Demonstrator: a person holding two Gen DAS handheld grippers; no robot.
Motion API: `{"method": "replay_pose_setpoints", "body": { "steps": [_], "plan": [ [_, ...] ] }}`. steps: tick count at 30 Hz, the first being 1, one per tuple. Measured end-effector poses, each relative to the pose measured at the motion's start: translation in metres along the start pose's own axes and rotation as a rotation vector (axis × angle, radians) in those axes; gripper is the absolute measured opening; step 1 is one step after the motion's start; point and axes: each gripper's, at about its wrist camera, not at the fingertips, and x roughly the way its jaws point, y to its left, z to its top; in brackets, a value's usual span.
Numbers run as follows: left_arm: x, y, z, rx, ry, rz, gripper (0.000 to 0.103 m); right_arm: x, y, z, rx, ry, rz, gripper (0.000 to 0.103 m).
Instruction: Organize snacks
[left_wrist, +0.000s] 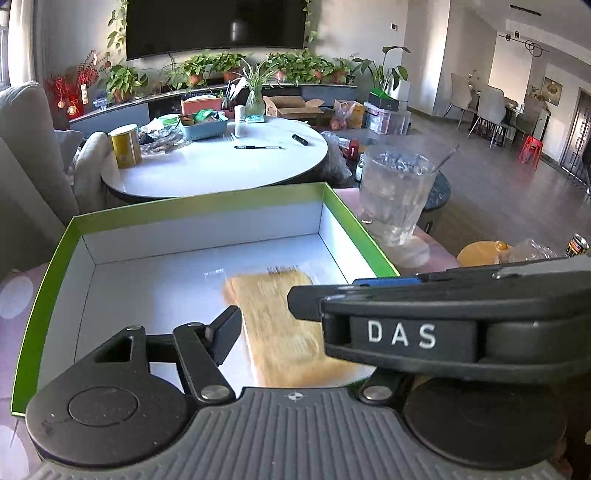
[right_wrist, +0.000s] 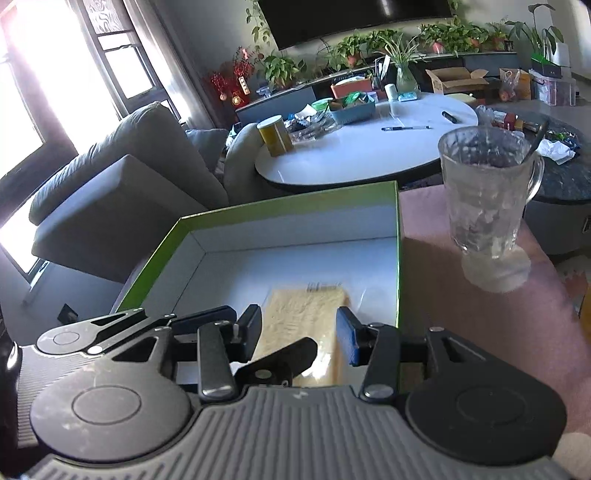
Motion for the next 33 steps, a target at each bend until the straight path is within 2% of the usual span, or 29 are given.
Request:
{"method": "replay_pose_setpoints", "body": {
  "steps": [11,16,23,33],
  "plan": [
    [-0.027,-0.001,-0.001,-0.013,-0.038,0.026,0.074,-0.022,0.0,-0.002,0.005,-0.042,-0.024,0.083],
    [-0.047,-0.003,-0.001,-0.002,-0.069,0.044,0.08,-0.04,0.007,-0.003,0.001,-0.084,-0.008,0.083],
    [-0.073,-0.005,-0.016,0.029,-0.093,0.08,0.082,-0.067,0.018,-0.011,-0.03,-0.155,0.011,0.083],
    [-0.118,0.015,-0.033,-0.045,-0.152,0.125,0.086,-0.098,0.018,-0.021,-0.073,-0.219,-0.022,0.083]
  ]
}}
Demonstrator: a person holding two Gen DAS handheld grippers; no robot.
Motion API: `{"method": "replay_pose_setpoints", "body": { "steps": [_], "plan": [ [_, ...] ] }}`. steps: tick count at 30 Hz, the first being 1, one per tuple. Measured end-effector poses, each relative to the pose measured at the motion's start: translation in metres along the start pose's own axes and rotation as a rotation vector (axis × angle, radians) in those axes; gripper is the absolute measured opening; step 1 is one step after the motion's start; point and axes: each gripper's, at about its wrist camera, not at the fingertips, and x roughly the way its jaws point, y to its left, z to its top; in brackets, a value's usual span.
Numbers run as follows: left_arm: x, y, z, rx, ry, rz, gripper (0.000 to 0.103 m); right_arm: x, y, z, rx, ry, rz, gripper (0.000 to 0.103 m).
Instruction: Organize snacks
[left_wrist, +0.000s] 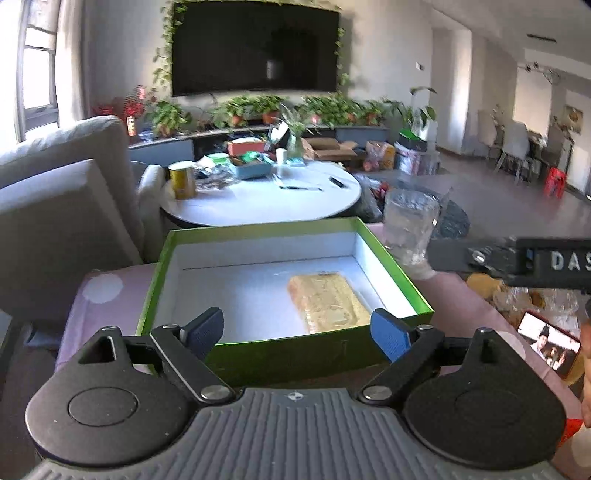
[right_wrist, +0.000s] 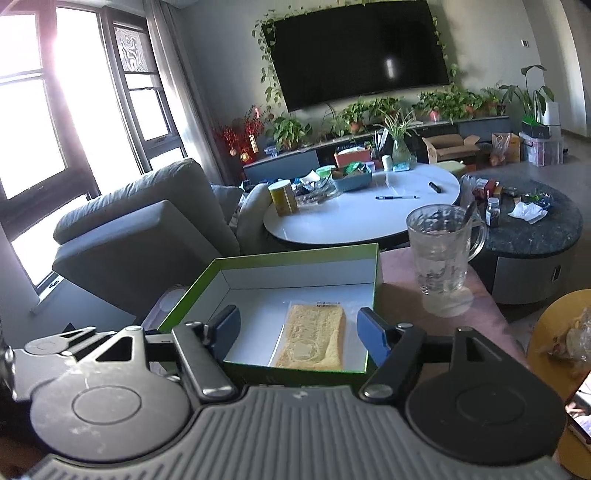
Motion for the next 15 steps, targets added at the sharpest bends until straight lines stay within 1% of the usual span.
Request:
{"method": "replay_pose_setpoints", "body": {
  "steps": [3,7,10,12,15],
  "plan": [
    [-0.018,0.007,-0.004,-0.027,-0.032,0.022,0.086,-0.006,0.001,-0.004,0.003,0.007,0.015,0.083],
    [-0.038,0.01,-0.011,-0.029,-0.05,-0.006,0.086,-0.014,0.003,-0.01,-0.016,0.029,0.042,0.083],
    [-0.045,0.008,-0.019,-0.023,-0.045,-0.027,0.087,-0.02,0.004,-0.015,-0.041,0.043,0.028,0.083],
    [-0.049,0.005,-0.026,-0.016,-0.031,-0.051,0.087,-0.022,0.004,-0.02,-0.06,0.063,0.017,0.083],
    [-0.05,-0.001,-0.037,-0.007,-0.004,-0.067,0.087,-0.027,-0.001,-0.028,-0.072,0.093,-0.001,0.083]
  ]
}}
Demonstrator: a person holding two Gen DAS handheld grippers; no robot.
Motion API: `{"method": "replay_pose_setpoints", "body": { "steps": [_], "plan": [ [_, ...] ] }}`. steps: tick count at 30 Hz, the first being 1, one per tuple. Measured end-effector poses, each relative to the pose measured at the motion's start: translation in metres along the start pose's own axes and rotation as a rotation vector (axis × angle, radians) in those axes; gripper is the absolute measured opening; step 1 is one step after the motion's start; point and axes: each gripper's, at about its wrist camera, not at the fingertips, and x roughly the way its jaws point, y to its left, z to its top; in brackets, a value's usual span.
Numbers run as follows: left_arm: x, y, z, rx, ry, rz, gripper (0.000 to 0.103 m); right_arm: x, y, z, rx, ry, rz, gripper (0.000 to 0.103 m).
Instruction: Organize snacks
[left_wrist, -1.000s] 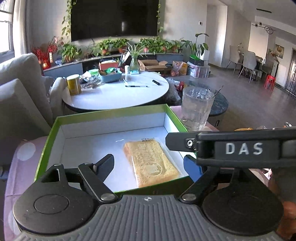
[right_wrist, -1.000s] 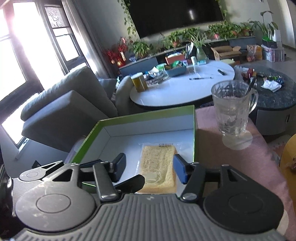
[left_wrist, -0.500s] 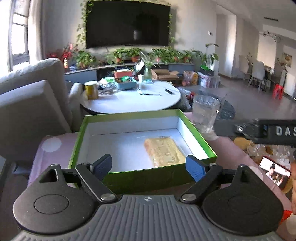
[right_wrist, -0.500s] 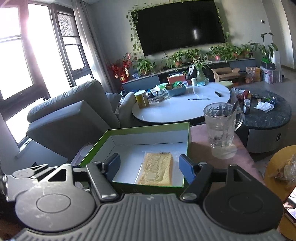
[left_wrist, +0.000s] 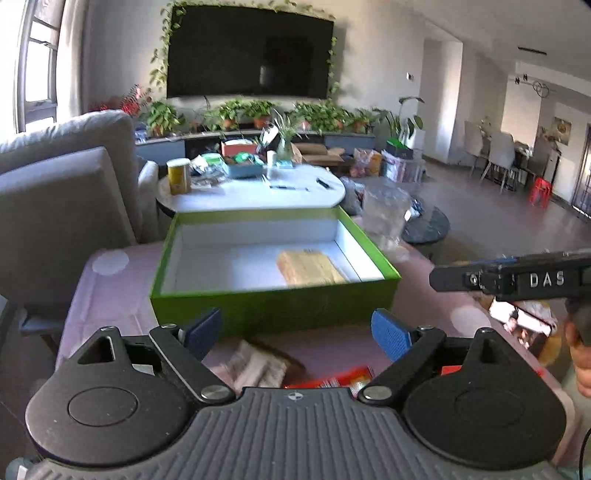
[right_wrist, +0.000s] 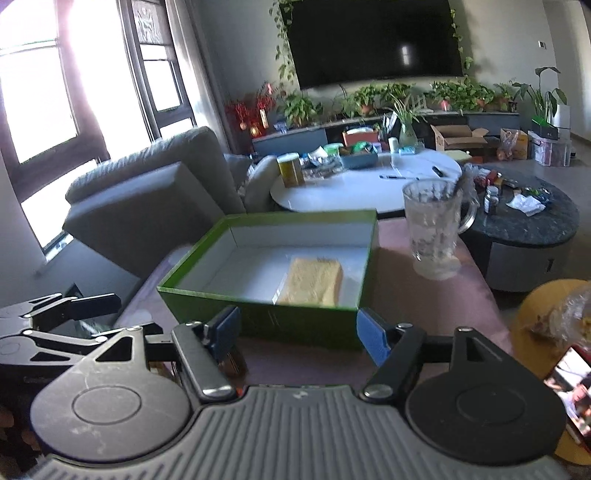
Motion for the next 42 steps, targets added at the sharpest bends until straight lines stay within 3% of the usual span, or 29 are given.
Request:
{"method": "replay_pose_setpoints", "body": {
  "steps": [8,15,17,19,23,27,31,42],
  "plan": [
    [-0.013,-0.022,-0.034,0.08,0.065,-0.082,0.087,-0.016,0.011,-0.029,-0.047,0.051,0.073,0.083],
    [-0.008,-0.042,-0.055,0.155,0.127,-0.141,0.086,-0.027,0.022,-0.041,-0.091,0.05,0.078,0.084],
    [-0.005,-0.046,-0.06,0.176,0.145,-0.153,0.068,-0.027,0.022,-0.042,-0.084,0.052,0.076,0.084],
    [-0.001,-0.046,-0.064,0.194,0.156,-0.132,0.056,-0.027,0.022,-0.043,-0.075,0.051,0.075,0.084],
    [-0.003,-0.024,-0.059,0.109,0.146,-0.048,0.043,-0.032,0.022,-0.047,-0.07,0.048,0.085,0.084],
    [0.003,0.006,-0.059,-0.005,0.163,0.061,0.041,-0.034,0.022,-0.051,-0.073,0.054,0.091,0.084],
    [0.005,0.017,-0.065,-0.076,0.185,0.038,0.042,-0.035,0.027,-0.055,-0.091,0.075,0.133,0.084],
    [0.001,0.019,-0.067,-0.08,0.176,0.043,0.052,-0.041,0.052,-0.081,-0.257,0.156,0.226,0.087]
  ]
}}
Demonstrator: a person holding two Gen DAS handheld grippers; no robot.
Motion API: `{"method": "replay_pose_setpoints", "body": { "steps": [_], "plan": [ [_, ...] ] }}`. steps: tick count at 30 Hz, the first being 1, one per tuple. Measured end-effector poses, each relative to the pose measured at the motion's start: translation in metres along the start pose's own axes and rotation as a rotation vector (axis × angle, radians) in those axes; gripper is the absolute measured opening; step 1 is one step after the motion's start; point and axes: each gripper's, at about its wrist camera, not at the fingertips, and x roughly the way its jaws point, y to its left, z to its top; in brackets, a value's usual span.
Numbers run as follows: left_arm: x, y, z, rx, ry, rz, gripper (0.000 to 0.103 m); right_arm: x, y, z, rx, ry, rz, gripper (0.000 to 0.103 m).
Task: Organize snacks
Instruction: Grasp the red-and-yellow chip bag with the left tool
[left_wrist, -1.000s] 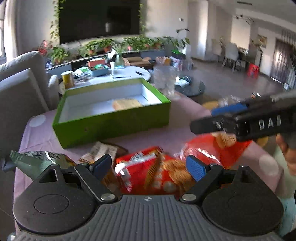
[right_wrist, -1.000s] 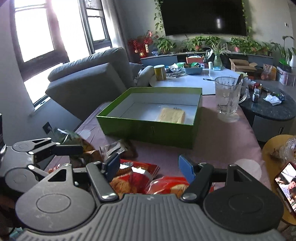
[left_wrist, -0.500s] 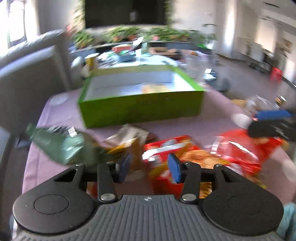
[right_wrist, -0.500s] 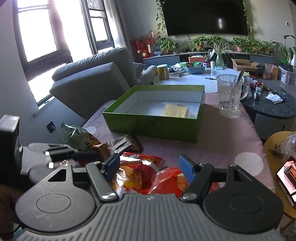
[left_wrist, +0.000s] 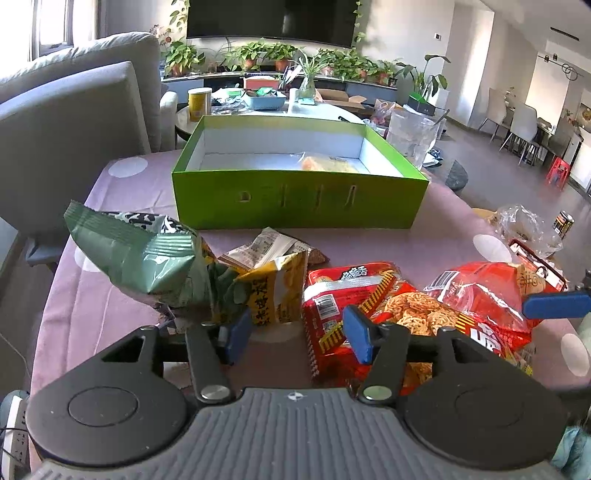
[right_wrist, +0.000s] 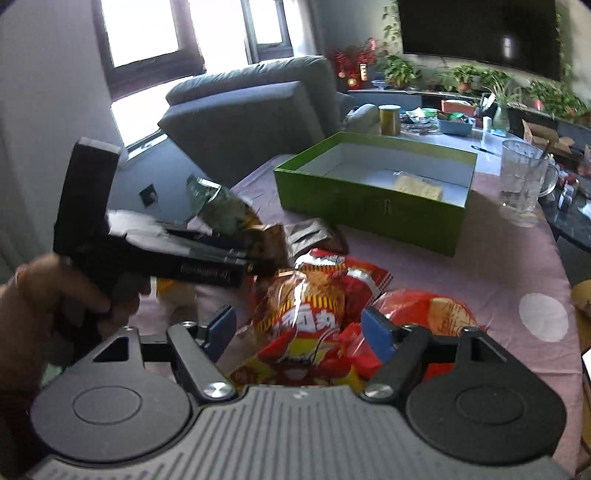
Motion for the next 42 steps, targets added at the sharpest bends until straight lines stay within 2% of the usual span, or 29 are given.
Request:
{"method": "replay_pose_setpoints", "body": {
  "steps": [3,5,8,12,23,27,30,33,37,40,42],
  "plan": [
    [0.0,0.0,-0.001,-0.005,0.002,-0.003,0.054,0.005,0.005,-0.008,-0.067,0.036,-0.051,0.09],
    [-0.003,0.001,-0.001,-0.01,-0.007,-0.013,0.06,0.013,0.003,-0.014,-0.084,0.079,-0.074,0.09],
    [-0.007,-0.002,-0.001,0.003,-0.012,-0.021,0.063,0.02,-0.006,-0.017,-0.041,0.091,-0.1,0.091],
    [-0.009,-0.007,-0.002,0.022,-0.013,-0.03,0.064,0.023,-0.02,-0.016,0.01,0.071,-0.211,0.091],
    [-0.007,-0.009,-0.01,0.026,0.008,-0.056,0.064,0.024,-0.031,-0.022,0.074,0.049,-0.227,0.091],
    [-0.012,-0.008,-0.01,0.007,0.005,-0.098,0.064,0.014,-0.033,-0.021,0.156,0.058,-0.17,0.091],
    [-0.018,-0.011,-0.008,-0.001,-0.019,-0.13,0.064,0.008,-0.029,-0.023,0.161,0.064,-0.135,0.09],
    [-0.02,-0.02,-0.009,0.048,-0.024,-0.159,0.065,0.016,-0.027,-0.026,0.144,0.103,-0.159,0.09],
    [-0.013,-0.034,-0.013,0.111,0.006,-0.194,0.07,0.019,-0.032,-0.03,0.185,0.103,-0.12,0.09],
    [-0.007,-0.04,-0.017,0.125,0.024,-0.235,0.07,0.019,-0.033,-0.031,0.187,0.1,-0.112,0.09],
    [-0.004,-0.042,-0.019,0.137,0.037,-0.254,0.066,0.018,-0.035,-0.031,0.196,0.099,-0.106,0.091]
  ]
}}
